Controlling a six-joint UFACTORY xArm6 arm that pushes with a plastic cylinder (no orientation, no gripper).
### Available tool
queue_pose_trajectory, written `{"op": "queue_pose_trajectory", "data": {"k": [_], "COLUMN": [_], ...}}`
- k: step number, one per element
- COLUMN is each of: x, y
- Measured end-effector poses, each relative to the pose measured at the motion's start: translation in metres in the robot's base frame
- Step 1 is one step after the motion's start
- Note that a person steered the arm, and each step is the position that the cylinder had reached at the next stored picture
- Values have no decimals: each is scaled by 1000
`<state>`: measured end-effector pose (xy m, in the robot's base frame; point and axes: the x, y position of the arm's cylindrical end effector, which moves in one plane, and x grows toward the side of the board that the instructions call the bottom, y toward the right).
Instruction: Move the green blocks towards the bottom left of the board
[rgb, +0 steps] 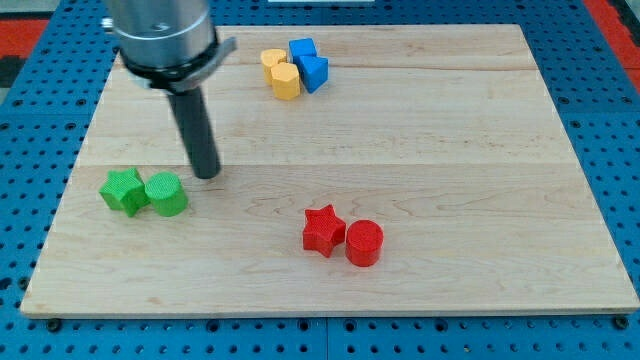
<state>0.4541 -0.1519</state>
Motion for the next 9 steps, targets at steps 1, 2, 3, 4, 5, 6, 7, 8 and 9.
{"op": "queue_pose_trajectory", "data": {"k": [1,2,3,4,5,6,7,8,9], "x": [5,5,5,5,9,19,31,12,51], "y": [-50,-38,-38,-39,-55,-80,-73,-108,-101]}}
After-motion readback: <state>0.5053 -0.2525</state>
